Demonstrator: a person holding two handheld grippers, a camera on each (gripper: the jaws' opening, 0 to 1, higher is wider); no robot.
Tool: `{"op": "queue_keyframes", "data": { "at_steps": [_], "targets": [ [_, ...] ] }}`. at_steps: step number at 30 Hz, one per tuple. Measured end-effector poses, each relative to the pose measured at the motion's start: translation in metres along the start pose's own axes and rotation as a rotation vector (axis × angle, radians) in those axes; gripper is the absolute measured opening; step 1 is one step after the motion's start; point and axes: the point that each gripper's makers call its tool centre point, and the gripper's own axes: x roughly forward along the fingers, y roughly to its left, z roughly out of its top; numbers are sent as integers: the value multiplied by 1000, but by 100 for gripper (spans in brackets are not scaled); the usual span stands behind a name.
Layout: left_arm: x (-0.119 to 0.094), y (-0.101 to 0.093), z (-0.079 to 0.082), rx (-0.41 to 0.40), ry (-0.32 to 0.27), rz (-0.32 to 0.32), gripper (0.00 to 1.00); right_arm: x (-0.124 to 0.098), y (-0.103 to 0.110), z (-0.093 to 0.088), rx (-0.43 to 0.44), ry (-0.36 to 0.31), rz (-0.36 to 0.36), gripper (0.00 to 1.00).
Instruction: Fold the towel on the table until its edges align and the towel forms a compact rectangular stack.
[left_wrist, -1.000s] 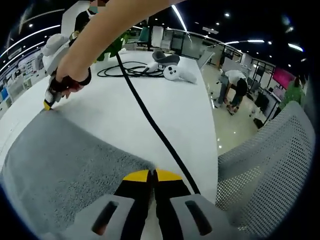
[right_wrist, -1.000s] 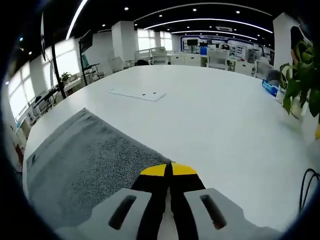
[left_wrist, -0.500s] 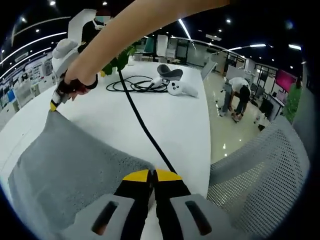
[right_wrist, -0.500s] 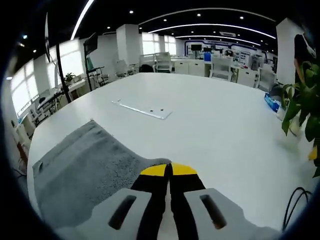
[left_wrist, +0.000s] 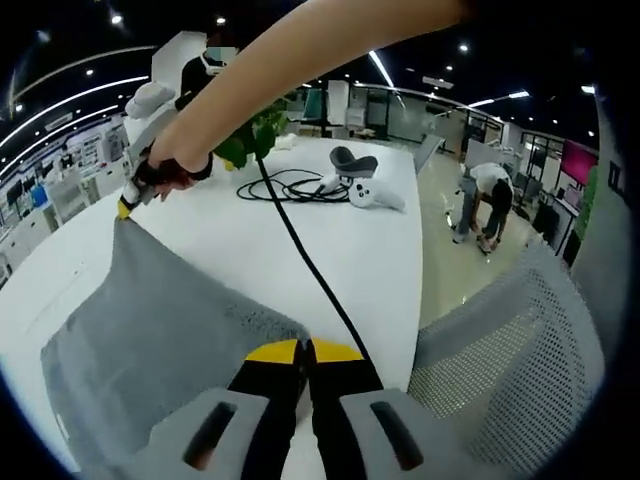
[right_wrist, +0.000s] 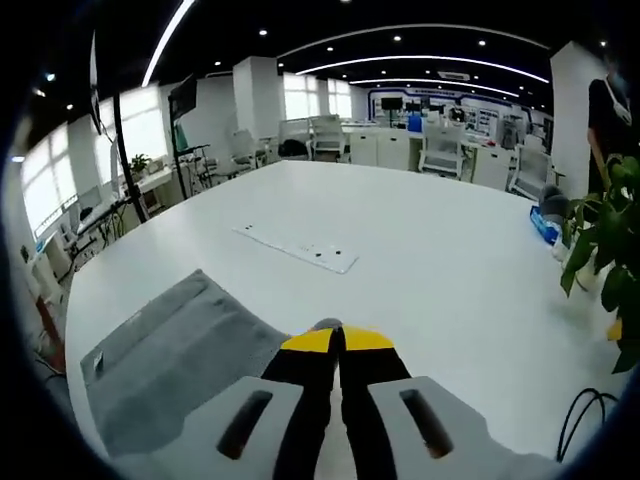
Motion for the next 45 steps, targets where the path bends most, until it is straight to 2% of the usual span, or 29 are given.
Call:
{"op": "queue_keyframes", "data": {
  "at_steps": [5, 8, 14, 18, 25, 29, 40, 45],
  "targets": [
    [-21, 10, 7, -56, -48, 40, 3, -4, 12, 14, 26, -16, -1, 0],
    [-32, 16, 7, -98, -62, 55, 3, 3, 22, 22, 51, -31, 7, 0],
    [-60, 30, 7, -151, -93, 98, 3, 13, 43, 40, 39, -42, 25, 0],
    [-75, 38, -3, -149, -75, 146, 3, 17, 63, 51, 27, -48, 44, 0],
    [-104, 53, -17, -219, -80, 219, 3, 33, 94, 65, 37, -57, 75, 0],
    [-119, 60, -21, -247, -83, 244, 3, 32, 118, 71, 17, -59, 92, 0],
    [-154, 81, -42, -344, -91, 337, 3, 58, 148, 88, -9, -64, 124, 0],
    [-167, 88, -52, -372, -94, 367, 3, 61, 163, 89, -19, -60, 137, 0]
  ]
}}
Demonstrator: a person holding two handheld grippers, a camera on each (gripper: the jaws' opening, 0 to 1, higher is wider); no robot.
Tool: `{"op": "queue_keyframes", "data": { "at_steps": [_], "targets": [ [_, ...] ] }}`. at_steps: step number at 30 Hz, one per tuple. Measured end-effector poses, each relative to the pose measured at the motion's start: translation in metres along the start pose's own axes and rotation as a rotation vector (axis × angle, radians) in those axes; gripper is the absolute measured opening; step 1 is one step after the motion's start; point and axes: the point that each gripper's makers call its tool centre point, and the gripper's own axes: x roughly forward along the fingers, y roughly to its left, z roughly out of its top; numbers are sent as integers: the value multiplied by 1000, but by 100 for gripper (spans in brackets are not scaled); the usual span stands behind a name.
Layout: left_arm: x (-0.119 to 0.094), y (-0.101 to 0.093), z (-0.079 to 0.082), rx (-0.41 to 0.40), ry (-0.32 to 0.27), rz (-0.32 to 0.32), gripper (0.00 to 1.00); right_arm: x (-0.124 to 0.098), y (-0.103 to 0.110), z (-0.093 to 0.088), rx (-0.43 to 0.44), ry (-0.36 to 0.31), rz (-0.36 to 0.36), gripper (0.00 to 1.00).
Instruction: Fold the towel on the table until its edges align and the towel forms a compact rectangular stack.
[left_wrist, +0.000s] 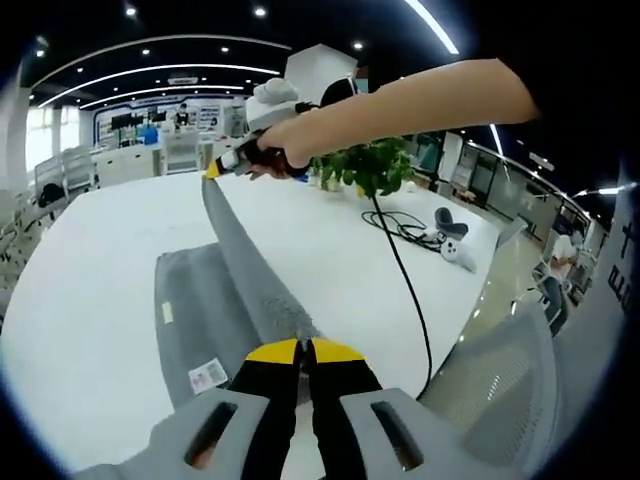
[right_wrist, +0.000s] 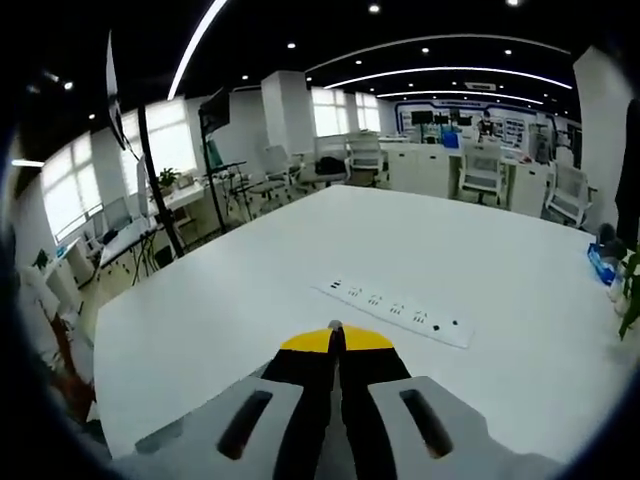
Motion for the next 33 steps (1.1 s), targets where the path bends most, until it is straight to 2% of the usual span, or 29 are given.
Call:
{"op": "queue_keyframes", "data": {
  "at_steps": [3, 8, 10, 15, 18, 19, 20, 24, 27, 33],
  "targets": [
    [-5, 13, -3, -21, -1, 22, 3, 9, 4, 2, 1, 0, 7, 0],
    [-11, 21, -10, -38, 0, 35, 3, 15, 17, 1, 16, 5, 20, 0],
    [-13, 25, -12, -51, 2, 42, 3, 23, 25, 5, 10, 11, 30, 0],
    [-17, 35, -17, -94, -2, 67, 3, 35, 27, 1, 13, 18, 40, 0],
    [-17, 41, -25, -144, 0, 76, 3, 39, 31, -2, 12, 27, 42, 0],
    [-16, 42, -29, -202, -5, 71, 3, 41, 31, -4, 12, 28, 43, 0],
    [-16, 44, -33, -225, -1, 75, 3, 46, 33, -7, 13, 32, 45, 0],
    [-17, 54, -48, -260, 18, 101, 3, 57, 39, -13, 14, 52, 55, 0],
    [-18, 61, -58, -329, 23, 110, 3, 67, 40, -27, 19, 65, 58, 0],
    [-17, 75, -79, -417, 46, 140, 3, 83, 54, -38, 22, 89, 73, 0]
  ]
}}
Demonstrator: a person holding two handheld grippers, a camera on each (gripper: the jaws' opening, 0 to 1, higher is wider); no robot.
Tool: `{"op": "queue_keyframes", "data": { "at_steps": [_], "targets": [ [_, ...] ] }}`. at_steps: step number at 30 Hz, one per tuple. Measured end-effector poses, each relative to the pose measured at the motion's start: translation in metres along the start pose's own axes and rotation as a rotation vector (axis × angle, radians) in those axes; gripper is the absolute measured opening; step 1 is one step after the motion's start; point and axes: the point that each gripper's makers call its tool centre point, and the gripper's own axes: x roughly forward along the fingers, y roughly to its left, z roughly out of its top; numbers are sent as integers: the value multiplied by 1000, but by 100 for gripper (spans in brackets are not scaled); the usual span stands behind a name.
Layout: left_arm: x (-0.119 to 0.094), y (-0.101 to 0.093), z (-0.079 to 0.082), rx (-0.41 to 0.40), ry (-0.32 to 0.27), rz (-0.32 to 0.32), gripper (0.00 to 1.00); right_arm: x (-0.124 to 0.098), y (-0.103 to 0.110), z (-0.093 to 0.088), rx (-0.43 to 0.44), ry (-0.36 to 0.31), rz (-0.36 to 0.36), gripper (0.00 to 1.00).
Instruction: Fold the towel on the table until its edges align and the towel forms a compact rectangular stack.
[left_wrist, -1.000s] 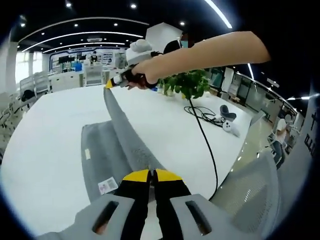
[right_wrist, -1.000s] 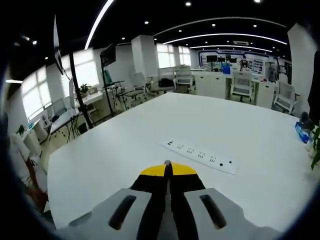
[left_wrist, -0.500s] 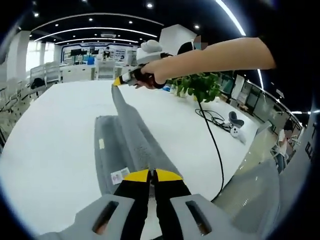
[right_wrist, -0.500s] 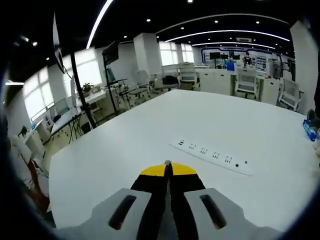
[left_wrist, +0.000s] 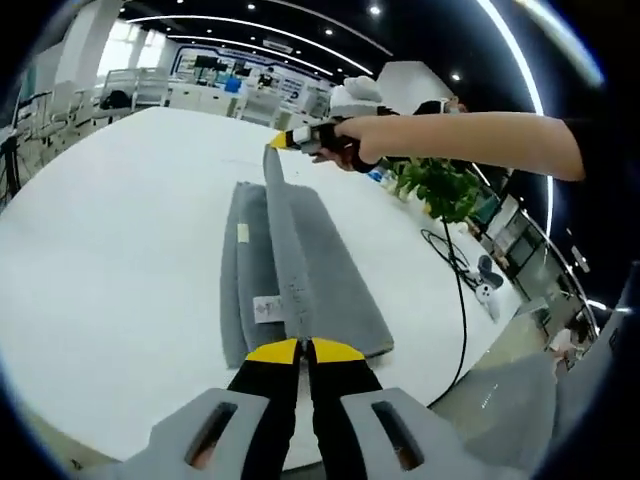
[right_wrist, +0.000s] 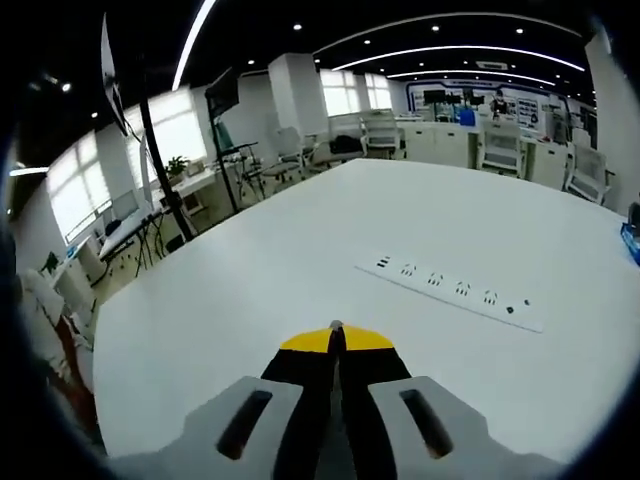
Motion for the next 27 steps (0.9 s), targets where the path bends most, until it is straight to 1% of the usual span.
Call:
{"op": "queue_keyframes", "data": {
  "at_steps": [1, 3, 5, 7, 8, 11, 12, 16, 19, 23, 25, 27],
  "targets": [
    [1, 3, -1, -18, 2, 4, 3, 3, 1, -1, 1, 4, -1, 0],
    [2, 6, -4, -45, 6, 4, 3, 3, 2, -9, 8, 13, -3, 0],
    [3, 11, -7, -66, 9, 8, 3, 13, 3, -15, 12, 17, -1, 0],
    [4, 16, -10, -95, 10, 8, 3, 18, 7, -18, 15, 23, 2, 0],
    [4, 18, -12, -126, 10, 9, 3, 21, 8, -21, 18, 26, 4, 0],
    [7, 28, -20, -171, 26, 15, 3, 26, 12, -27, 19, 31, 11, 0],
    [8, 29, -23, -188, 39, 15, 3, 33, 14, -30, 14, 29, 22, 0],
    [11, 36, -29, -205, 59, 18, 3, 38, 18, -36, -9, 42, 29, 0],
    [16, 41, -33, -220, 68, 14, 3, 39, 19, -40, 4, 46, 27, 0],
    [20, 45, -38, -233, 80, 12, 3, 54, 19, -49, 15, 48, 29, 0],
    [21, 47, -40, -243, 85, 14, 4, 51, 21, -47, 17, 41, 31, 0],
    [23, 48, -42, -246, 91, 14, 4, 57, 20, -49, 17, 40, 30, 0]
  ]
}}
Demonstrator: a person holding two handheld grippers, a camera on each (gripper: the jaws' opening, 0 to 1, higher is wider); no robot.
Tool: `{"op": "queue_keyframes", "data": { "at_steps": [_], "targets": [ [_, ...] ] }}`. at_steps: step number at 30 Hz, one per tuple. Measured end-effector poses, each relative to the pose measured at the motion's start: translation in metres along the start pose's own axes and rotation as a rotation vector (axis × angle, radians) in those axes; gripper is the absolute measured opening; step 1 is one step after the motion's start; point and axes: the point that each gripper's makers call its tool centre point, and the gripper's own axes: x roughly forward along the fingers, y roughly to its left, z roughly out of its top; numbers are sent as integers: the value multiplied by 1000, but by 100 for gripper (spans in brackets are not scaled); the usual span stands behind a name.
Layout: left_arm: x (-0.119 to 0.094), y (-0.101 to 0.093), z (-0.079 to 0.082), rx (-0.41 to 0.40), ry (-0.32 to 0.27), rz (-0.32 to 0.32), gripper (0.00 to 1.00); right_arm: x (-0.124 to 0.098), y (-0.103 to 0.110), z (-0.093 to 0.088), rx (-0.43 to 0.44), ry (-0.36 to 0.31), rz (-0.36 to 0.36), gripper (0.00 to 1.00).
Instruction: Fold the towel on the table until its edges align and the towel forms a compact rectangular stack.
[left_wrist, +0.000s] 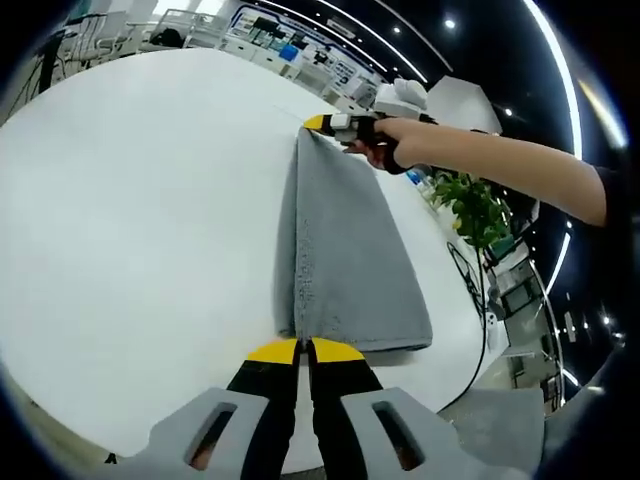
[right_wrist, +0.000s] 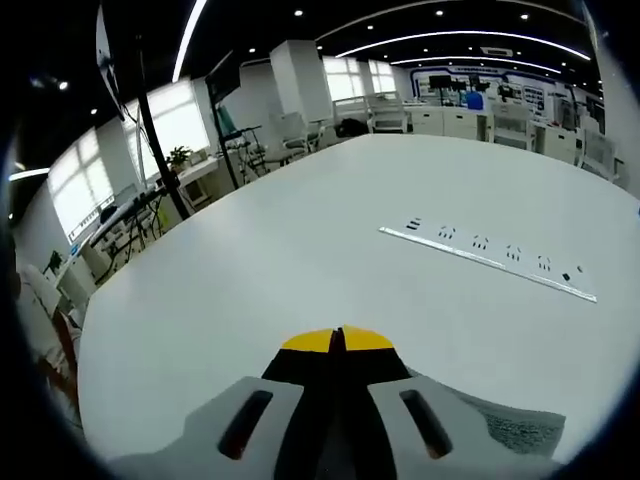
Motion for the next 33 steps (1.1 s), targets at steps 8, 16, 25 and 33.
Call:
{"op": "queue_keyframes", "data": {
  "at_steps": [8, 16, 25, 33],
  "targets": [
    [4, 2, -2, 37, 20, 7, 4, 1, -1, 0, -20, 6, 6, 0],
    [2, -8, 12, 145, -23, -1, 29, -10, -8, 7, -58, -1, 15, 0],
    [6, -10, 31, 221, -14, -1, 35, -38, -34, -5, -89, 41, -4, 18],
    [34, -12, 58, 307, -23, -19, 34, -85, -60, -39, -93, 88, -67, 23]
  ]
}}
